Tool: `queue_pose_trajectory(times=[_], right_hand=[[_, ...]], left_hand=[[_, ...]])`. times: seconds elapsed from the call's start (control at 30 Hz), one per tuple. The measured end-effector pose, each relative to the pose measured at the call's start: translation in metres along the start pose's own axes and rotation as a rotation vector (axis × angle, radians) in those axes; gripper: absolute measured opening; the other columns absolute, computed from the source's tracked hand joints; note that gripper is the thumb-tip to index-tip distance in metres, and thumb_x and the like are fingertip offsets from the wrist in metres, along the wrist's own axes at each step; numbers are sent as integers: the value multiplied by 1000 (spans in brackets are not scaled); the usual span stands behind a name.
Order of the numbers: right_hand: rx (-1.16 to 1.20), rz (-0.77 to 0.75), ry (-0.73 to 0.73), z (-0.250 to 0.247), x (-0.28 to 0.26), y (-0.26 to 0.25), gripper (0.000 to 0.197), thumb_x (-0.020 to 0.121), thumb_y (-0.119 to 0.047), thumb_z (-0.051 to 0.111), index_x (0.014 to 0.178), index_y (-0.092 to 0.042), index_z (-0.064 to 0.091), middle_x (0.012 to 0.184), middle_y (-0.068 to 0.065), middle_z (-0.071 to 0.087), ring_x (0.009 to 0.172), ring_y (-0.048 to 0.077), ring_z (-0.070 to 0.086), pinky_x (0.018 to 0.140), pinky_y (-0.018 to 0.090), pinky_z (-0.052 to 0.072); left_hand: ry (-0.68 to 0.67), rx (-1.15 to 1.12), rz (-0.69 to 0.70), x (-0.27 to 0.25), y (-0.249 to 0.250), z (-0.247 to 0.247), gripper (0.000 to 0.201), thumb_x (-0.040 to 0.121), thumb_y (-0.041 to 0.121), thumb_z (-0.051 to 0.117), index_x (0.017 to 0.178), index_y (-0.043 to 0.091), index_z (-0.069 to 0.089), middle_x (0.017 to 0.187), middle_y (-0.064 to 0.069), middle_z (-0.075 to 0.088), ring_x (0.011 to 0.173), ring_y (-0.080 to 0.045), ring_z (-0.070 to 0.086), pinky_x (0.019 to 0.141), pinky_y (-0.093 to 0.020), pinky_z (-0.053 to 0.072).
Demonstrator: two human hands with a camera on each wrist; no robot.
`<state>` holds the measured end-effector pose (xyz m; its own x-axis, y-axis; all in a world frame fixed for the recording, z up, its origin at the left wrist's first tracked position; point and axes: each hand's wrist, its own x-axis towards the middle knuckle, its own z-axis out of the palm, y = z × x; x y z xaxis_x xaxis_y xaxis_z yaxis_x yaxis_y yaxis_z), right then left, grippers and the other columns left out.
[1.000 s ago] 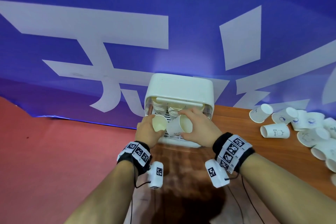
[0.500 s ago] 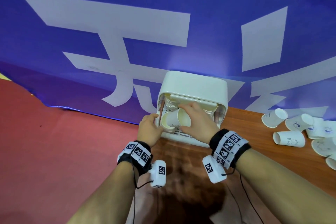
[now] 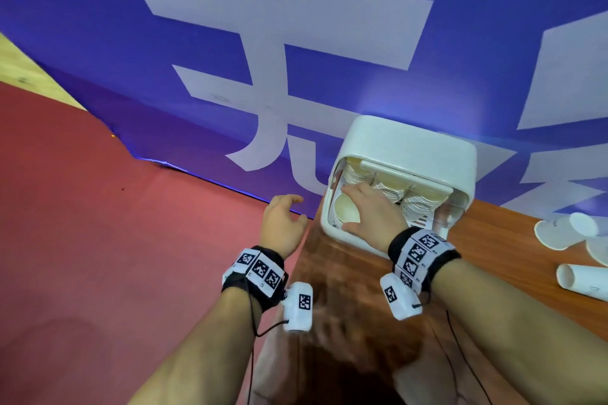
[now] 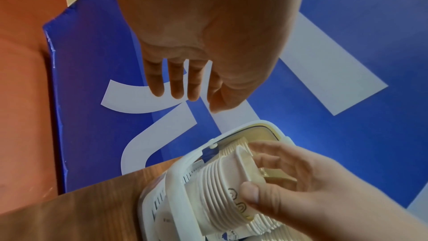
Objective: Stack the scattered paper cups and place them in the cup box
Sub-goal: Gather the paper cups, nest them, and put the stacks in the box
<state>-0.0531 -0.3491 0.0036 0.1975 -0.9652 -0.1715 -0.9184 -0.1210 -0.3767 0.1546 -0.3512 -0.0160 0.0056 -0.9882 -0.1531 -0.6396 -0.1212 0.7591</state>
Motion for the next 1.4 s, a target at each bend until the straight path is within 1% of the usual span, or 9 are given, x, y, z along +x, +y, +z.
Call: queue_pose_trajectory(times=[0.23, 0.47, 0.6, 0.77, 1.0, 1.1, 1.23, 1.33, 1.4], right_hand=[[-54, 47, -28, 17, 9, 8, 72, 81, -40, 74, 143, -26, 41, 142, -2, 45, 124, 26, 49, 98, 41, 46], [-2, 58, -26, 19, 5, 14, 73, 80, -37, 75, 144, -25, 41, 147, -5, 43, 129, 24, 46, 103, 40, 43], [61, 46, -4, 12, -5, 12, 73, 80, -38, 74, 144, -24, 42, 149, -3, 39, 131, 26, 43, 107, 40, 39], [163, 36, 18, -13, -34, 23, 62, 87, -38, 68, 142, -21, 46, 140, 0, 48, 129, 23, 46, 104, 36, 39], [195, 145, 93, -67, -115, 91, 48, 91, -34, 62, 137, -23, 52, 130, 0, 59, 117, 20, 56, 96, 33, 46], [232, 220, 157, -88, -158, 131, 42, 90, -31, 63, 131, -24, 56, 120, -1, 61, 110, 18, 59, 93, 37, 49], [284, 324, 212, -106, -214, 187, 40, 91, -32, 64, 130, -22, 57, 119, -1, 61, 111, 15, 58, 96, 34, 48], [328, 394, 250, -116, -258, 229, 41, 91, -31, 64, 130, -21, 56, 122, -1, 61, 112, 13, 57, 96, 31, 46], [334, 447, 259, -121, -286, 257, 41, 92, -30, 63, 131, -21, 56, 122, -2, 61, 105, 11, 56, 93, 27, 44]], left_hand=[[10, 10, -6, -3, -11, -9, 36, 82, 9, 64, 118, 14, 64, 122, -4, 58, 113, -24, 55, 101, -40, 43], [4, 32, -13, -15, -8, -13, 36, 83, 10, 64, 119, 14, 63, 123, -5, 57, 114, -24, 54, 101, -40, 43], [13, 51, 0, -22, 6, -17, 36, 83, 9, 63, 119, 15, 63, 123, -4, 58, 113, -21, 54, 101, -37, 43], [-3, 77, 66, -29, 46, -5, 35, 83, 11, 64, 117, 15, 64, 121, -4, 59, 109, -22, 55, 100, -36, 43], [-92, 21, 243, -53, 133, 64, 34, 82, 10, 64, 116, 14, 65, 120, -3, 61, 112, -19, 56, 99, -34, 44], [-148, 19, 313, -69, 170, 105, 34, 80, 9, 64, 114, 12, 66, 116, -5, 64, 109, -21, 57, 100, -36, 44], [-242, 7, 381, -93, 214, 163, 33, 78, 10, 63, 110, 14, 67, 112, -5, 64, 106, -22, 58, 99, -36, 44], [-314, 45, 414, -111, 245, 209, 35, 81, 7, 64, 115, 13, 66, 117, -5, 59, 111, -21, 55, 103, -31, 40], [-361, 73, 428, -123, 263, 240, 36, 82, 8, 65, 117, 15, 65, 120, -5, 58, 111, -22, 56, 103, -33, 41]])
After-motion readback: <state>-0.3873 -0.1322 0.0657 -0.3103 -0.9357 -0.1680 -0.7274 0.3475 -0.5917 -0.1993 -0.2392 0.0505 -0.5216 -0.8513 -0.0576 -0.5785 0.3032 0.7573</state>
